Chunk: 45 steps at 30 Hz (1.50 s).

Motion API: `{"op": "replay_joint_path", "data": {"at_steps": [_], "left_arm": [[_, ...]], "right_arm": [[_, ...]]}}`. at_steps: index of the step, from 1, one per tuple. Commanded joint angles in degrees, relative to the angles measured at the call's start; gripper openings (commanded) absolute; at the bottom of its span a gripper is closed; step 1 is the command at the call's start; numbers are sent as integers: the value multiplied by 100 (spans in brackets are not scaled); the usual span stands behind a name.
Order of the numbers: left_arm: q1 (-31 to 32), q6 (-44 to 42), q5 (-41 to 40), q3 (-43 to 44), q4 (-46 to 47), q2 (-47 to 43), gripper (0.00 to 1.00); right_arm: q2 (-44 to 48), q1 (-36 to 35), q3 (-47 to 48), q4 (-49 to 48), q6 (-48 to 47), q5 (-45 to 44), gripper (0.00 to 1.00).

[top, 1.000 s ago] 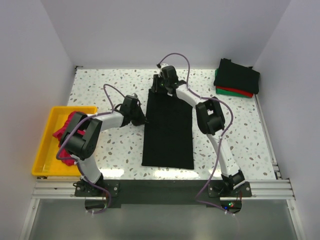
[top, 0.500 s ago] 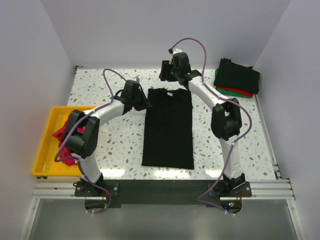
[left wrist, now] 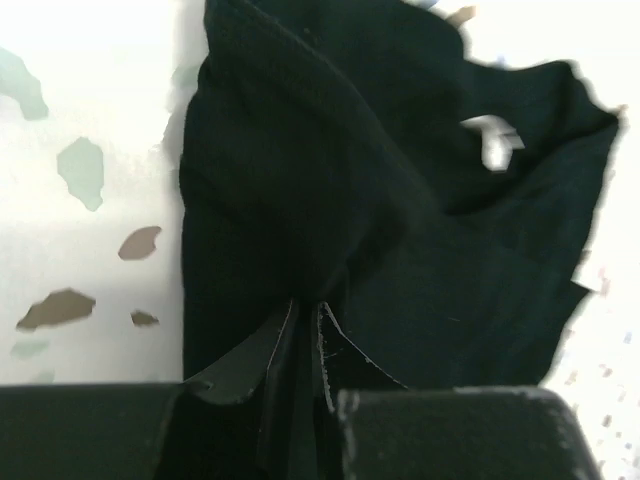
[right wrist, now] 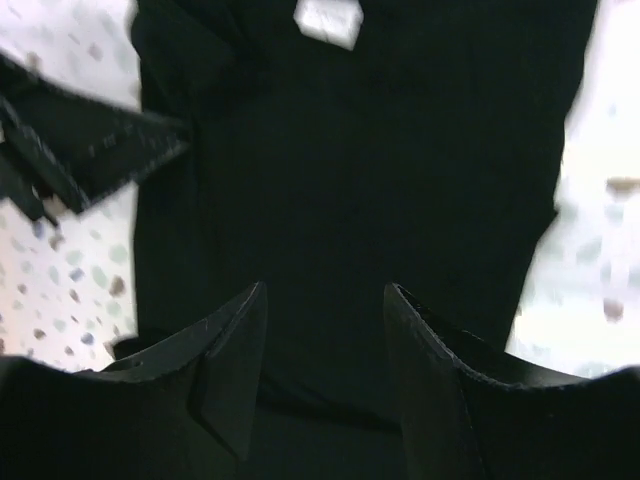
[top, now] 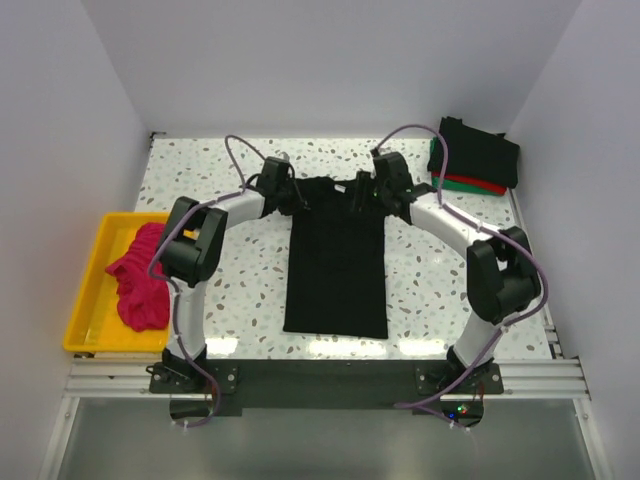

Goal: Fold and stack the t-shirts
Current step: Fold the tshirt

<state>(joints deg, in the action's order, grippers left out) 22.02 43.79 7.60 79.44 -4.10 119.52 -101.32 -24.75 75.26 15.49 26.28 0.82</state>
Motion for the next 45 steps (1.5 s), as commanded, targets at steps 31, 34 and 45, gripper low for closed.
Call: {"op": "replay_joint_path", "data": {"at_steps": [31, 34, 45], "left_arm": [[4, -415, 717, -3687, -863, -4918, 33], [74, -521, 849, -4241, -1303, -5481, 34], [812, 50, 805, -5464, -1946, -6600, 41]], "right_arm": [[4830, 23, -4132, 1958, 737, 1631, 63], [5051, 32, -4730, 1941, 966, 2070, 57], [5412, -38, -5891, 1264, 1792, 2581, 52]]}}
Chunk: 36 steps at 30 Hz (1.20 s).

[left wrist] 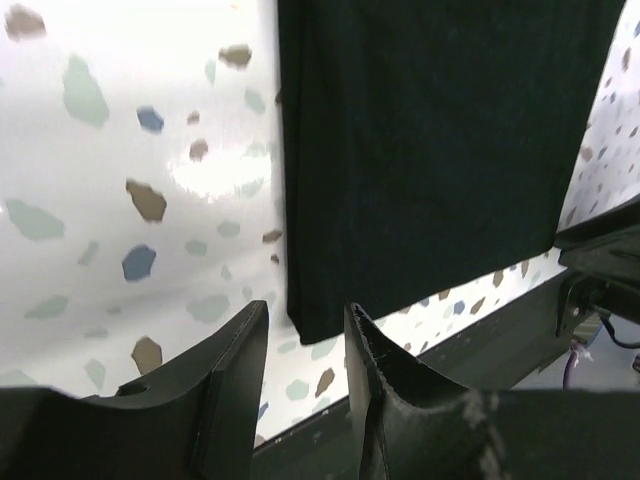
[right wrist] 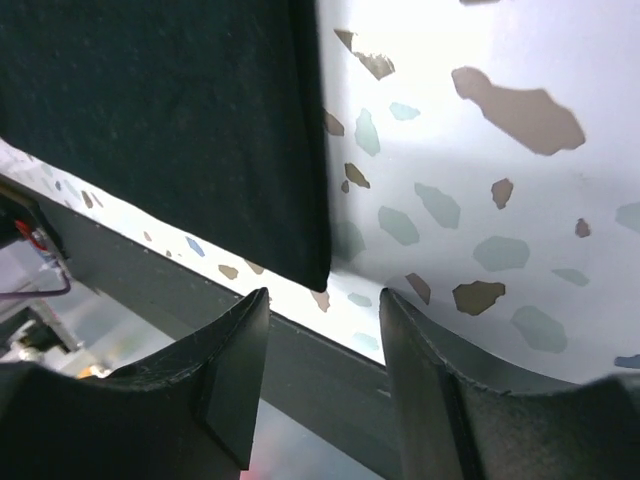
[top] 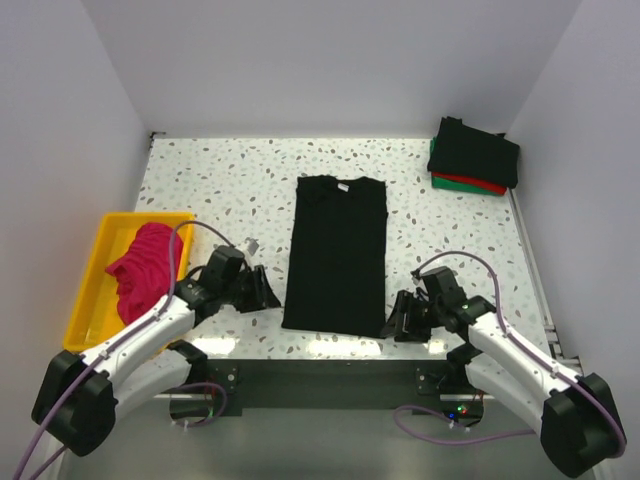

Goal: Fold and stack the t-shirts
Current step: Fold the tshirt

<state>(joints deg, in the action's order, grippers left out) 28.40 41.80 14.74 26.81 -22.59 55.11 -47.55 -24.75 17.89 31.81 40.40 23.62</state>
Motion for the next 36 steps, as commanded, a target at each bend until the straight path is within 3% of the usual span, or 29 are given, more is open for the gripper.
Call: {"op": "replay_joint_path", "data": {"at_steps": [1, 7, 36], "left_arm": [[374, 319, 47, -263, -62, -185, 41], [710, 785, 142, -755, 333, -176, 41], [798, 1155, 240, -1485, 1239, -1, 44]], "right_arm": [[44, -38, -206, -430, 415, 301, 52], [106, -47, -585, -808, 758, 328, 50], [-123, -38, -989, -1239, 952, 143, 37]]}}
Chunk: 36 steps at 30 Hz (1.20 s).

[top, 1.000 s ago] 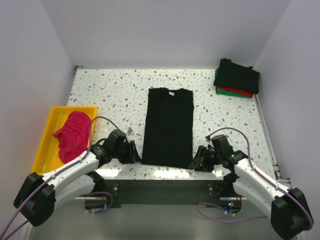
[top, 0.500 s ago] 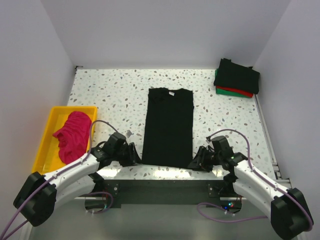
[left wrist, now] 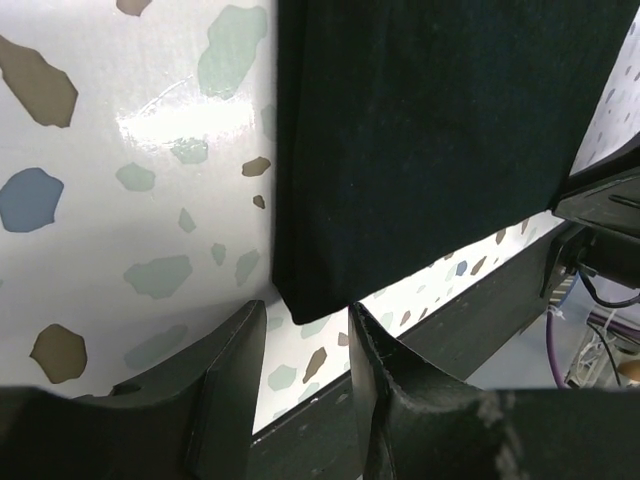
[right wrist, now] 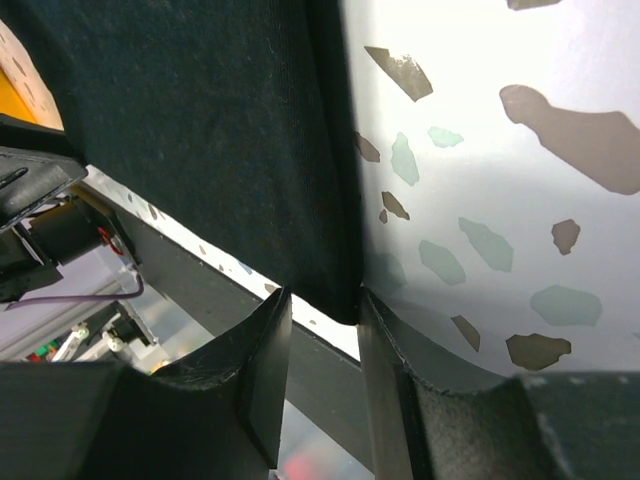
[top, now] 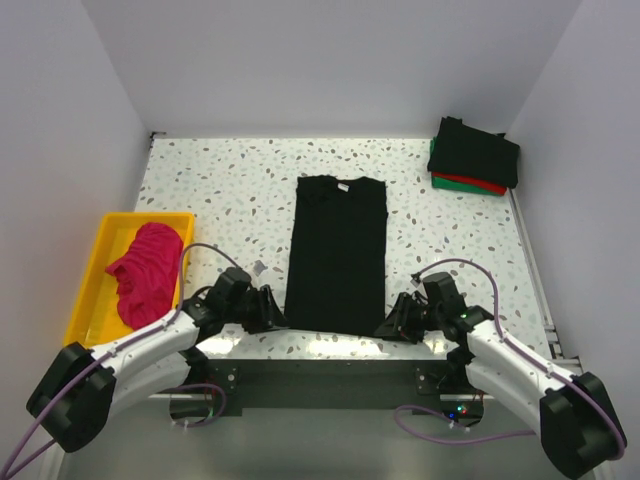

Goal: Fold and stack the t-shirts
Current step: Fold the tshirt

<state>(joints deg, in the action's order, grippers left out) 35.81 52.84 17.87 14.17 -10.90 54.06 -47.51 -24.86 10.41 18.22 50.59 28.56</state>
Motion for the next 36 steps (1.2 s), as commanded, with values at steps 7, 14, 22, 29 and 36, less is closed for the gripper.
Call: {"op": "replay_joint_path", "data": {"at_steps": [7, 14, 22, 29, 36], "left_arm": [[101, 148, -134, -424, 412, 254, 43], [154, 183, -213, -451, 544, 394, 32], [382, 297, -310, -372, 510, 351, 0], [1242, 894, -714, -678, 229, -342, 0], [2210, 1509, -1381, -618, -474, -1213, 0]], "right_arm": [[-118, -36, -242, 156, -84, -438, 35], [-180, -27, -172, 77, -163, -561, 29], [-22, -27, 5, 252, -462, -659, 0], [1163, -36, -268, 1174, -681, -369, 0], [3070, -36, -58, 3141, -743, -263, 0]]}}
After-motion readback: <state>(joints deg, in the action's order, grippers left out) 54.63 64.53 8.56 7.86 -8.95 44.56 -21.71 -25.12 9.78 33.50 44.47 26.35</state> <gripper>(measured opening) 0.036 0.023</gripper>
